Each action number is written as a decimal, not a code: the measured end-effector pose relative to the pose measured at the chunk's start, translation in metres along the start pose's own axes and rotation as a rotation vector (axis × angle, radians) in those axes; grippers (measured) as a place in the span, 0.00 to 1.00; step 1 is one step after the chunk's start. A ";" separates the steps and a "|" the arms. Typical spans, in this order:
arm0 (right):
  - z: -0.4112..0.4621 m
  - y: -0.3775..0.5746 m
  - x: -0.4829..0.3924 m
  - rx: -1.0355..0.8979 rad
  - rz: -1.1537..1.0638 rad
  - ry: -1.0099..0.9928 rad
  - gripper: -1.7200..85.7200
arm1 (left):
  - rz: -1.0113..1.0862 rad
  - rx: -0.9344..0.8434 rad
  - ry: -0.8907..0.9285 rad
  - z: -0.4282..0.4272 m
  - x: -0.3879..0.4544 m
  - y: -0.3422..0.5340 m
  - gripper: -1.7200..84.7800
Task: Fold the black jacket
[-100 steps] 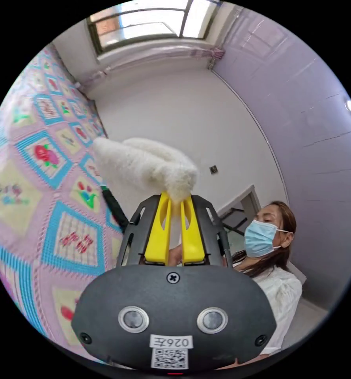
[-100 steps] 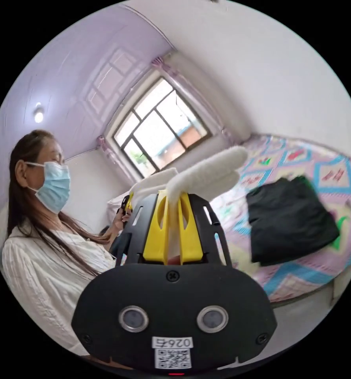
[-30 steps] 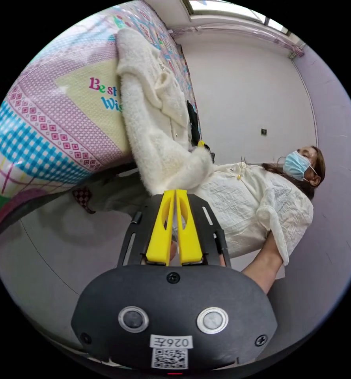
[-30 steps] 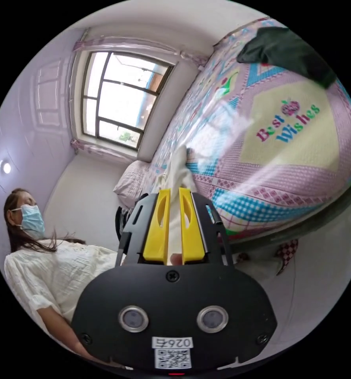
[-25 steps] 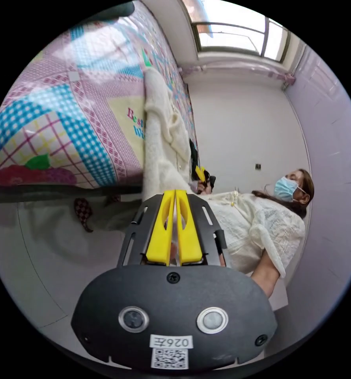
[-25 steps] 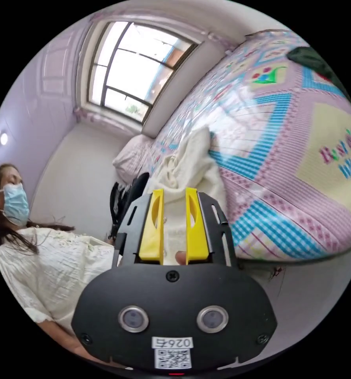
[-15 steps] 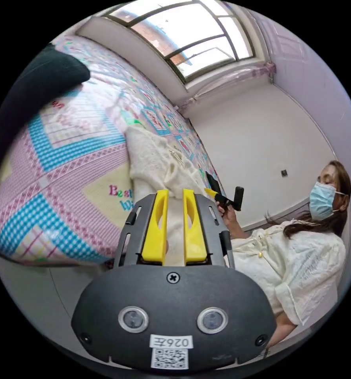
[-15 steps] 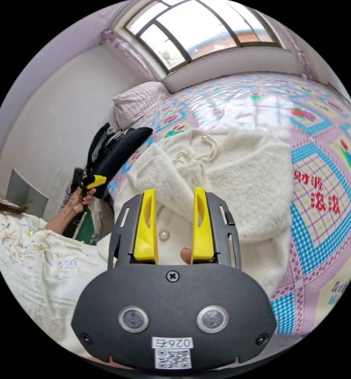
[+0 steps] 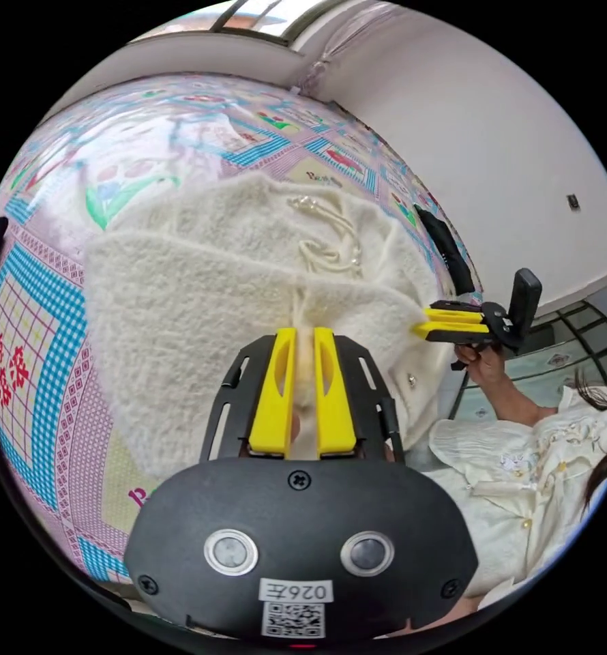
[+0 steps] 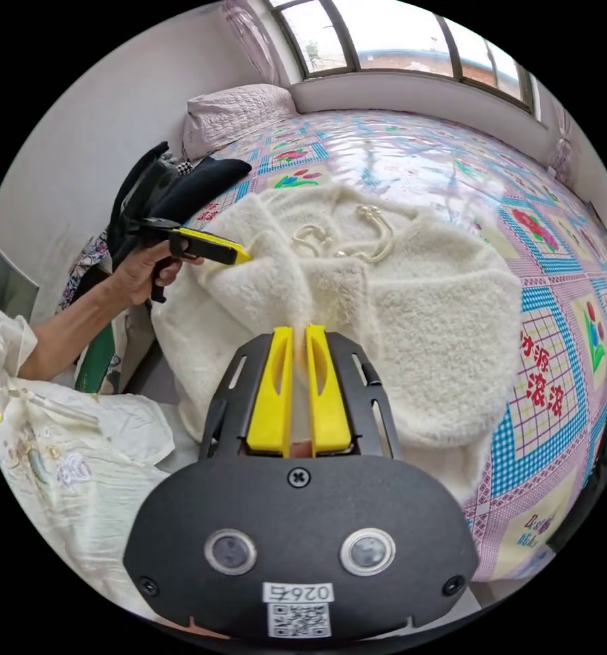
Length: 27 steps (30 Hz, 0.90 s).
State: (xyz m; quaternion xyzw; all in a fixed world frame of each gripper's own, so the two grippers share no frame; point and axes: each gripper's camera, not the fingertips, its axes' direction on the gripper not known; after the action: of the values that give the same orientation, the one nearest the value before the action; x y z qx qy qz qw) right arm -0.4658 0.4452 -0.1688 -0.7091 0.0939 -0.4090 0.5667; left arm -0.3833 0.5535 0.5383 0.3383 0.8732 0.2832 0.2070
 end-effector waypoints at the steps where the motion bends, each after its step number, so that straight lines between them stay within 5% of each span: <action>1: -0.005 0.002 0.006 0.005 0.007 -0.010 0.01 | 0.008 -0.007 -0.002 0.001 0.004 -0.003 0.06; 12: -0.115 0.046 0.071 0.196 0.203 -0.053 0.00 | -0.073 0.374 0.443 -0.064 -0.033 0.052 0.02; 21: -0.224 0.154 0.225 0.433 0.801 0.076 0.02 | 0.104 0.186 0.019 -0.037 0.029 0.039 0.23; 27: -0.276 0.239 0.273 0.711 1.136 0.010 0.05 | 0.293 -0.151 -0.146 0.053 0.081 0.000 0.09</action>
State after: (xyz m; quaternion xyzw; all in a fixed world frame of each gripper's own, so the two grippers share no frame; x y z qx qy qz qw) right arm -0.3994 0.0006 -0.2435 -0.3178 0.3146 -0.0564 0.8927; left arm -0.4094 0.6291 0.4848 0.4653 0.7734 0.3498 0.2509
